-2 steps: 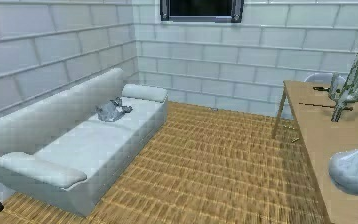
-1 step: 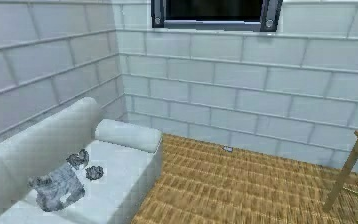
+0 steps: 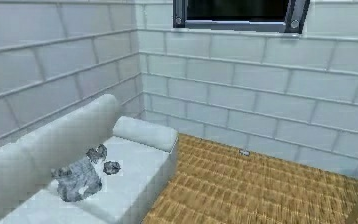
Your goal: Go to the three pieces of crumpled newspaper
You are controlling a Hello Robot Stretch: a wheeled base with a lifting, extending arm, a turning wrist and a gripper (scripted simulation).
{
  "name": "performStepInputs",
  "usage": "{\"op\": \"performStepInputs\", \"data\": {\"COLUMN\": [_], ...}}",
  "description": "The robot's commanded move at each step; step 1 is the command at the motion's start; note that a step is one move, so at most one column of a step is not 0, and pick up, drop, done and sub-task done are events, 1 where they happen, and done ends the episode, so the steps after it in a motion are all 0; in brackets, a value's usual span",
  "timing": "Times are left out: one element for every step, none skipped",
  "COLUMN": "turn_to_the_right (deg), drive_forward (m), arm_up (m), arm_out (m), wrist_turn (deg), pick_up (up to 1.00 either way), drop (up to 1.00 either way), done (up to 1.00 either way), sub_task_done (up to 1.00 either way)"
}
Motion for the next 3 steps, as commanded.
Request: {"op": "performStepInputs", "data": {"turn_to_the_right": [0.0, -33.0, 0.0], "drive_forward": [0.15, 0.0, 0.0], "arm_up": [0.0, 0.0, 0.0], "arm_out": [0.0, 0.0, 0.0], "wrist_turn": [0.0, 0.0, 0.0], "pick_up": [0.0, 0.0, 0.0], "drop": [0.0, 0.0, 0.0], "done": [0.0, 0.0, 1.0], "sub_task_done": [0.0, 0.0, 0.0]}}
